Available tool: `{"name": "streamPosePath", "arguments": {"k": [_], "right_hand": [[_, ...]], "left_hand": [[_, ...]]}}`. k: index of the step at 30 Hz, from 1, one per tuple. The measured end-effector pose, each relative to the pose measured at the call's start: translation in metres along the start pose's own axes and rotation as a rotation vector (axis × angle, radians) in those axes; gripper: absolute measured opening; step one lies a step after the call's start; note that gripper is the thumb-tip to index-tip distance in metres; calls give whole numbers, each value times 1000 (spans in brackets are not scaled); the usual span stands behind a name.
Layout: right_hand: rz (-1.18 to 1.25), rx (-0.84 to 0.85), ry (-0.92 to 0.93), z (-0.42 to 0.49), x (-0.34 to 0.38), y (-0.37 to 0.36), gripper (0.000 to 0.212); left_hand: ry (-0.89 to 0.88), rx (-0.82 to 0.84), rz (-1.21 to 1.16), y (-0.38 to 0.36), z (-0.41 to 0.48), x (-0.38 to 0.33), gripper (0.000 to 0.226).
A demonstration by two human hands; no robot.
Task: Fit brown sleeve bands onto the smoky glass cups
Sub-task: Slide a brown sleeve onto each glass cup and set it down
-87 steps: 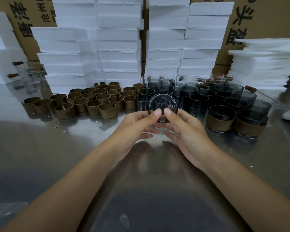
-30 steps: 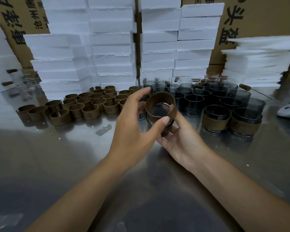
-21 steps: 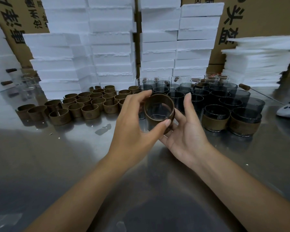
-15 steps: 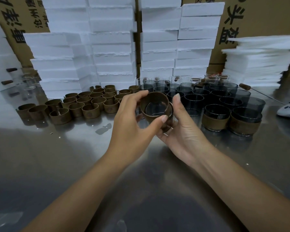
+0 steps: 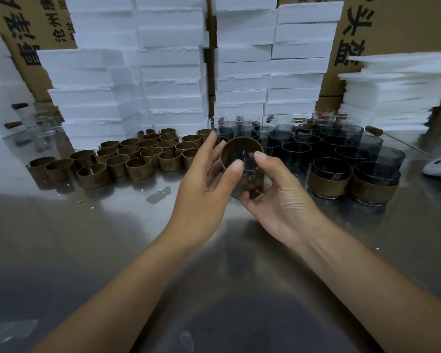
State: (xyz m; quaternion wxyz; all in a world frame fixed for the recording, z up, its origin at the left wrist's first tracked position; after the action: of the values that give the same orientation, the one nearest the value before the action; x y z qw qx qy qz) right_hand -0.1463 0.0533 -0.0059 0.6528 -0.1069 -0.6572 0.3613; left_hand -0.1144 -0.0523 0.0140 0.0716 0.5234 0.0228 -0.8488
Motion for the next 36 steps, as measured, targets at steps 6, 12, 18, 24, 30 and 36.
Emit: {"name": "streamPosePath", "arguments": {"k": [6, 12, 18, 24, 30, 36], "right_hand": [[35, -7, -16, 1, -1, 1, 33], [-11, -2, 21, 4, -1, 5, 11], [-84, 21, 48, 5, 0, 10, 15], [-121, 3, 60, 4, 2, 9, 15], [-144, -13, 81, 3, 4, 10, 12], [-108, -14, 75, 4, 1, 10, 14]], "left_hand": [[275, 144, -129, -9, 0, 18, 40], [262, 124, -171, -6, 0, 19, 26], [248, 47, -195, -2, 0, 21, 24], [230, -6, -205, 4, 2, 23, 41], [221, -25, -220, 5, 1, 22, 22], [254, -27, -242, 4, 2, 25, 24]]}}
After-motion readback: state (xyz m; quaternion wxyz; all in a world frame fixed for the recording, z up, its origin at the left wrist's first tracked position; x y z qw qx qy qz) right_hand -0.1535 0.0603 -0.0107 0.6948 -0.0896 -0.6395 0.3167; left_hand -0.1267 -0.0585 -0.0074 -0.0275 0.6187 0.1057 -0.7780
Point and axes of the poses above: each hand's wrist, its own z-axis towards the middle knuckle, its own y-axis out of the back of the hand, x = y × z, the point moved 6 cm from there along z, towards the middle knuckle, and after that the axes turned 4 degrees about y, right-handed, at the moved point
